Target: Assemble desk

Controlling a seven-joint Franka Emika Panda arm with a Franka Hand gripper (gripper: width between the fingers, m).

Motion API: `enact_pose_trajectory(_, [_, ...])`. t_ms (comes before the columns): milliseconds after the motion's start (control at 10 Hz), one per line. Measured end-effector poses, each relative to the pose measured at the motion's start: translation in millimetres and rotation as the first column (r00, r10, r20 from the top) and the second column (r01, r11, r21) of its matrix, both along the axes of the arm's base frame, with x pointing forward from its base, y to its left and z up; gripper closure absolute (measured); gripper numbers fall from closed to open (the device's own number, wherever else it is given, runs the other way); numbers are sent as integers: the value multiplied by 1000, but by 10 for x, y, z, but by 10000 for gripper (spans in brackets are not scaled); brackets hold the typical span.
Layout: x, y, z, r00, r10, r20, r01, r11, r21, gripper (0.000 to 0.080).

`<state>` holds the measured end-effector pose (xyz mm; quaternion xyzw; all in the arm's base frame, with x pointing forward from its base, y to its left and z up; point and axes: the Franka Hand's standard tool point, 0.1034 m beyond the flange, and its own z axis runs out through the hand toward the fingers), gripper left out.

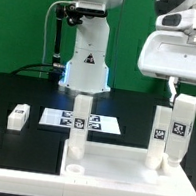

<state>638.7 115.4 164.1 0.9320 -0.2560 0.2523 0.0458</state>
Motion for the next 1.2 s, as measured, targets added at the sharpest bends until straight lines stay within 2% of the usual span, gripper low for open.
enact_pose_trajectory(300, [13,24,-73,1000,11,12,-11,1000,-17,512])
enact_pose_trajectory(900, [-4,-27,-236,1000,-3,5,3,1000,-28,512])
enact_pose_trajectory(1200, [-36,28,-302,1000,-5,-3,5,1000,-25,512])
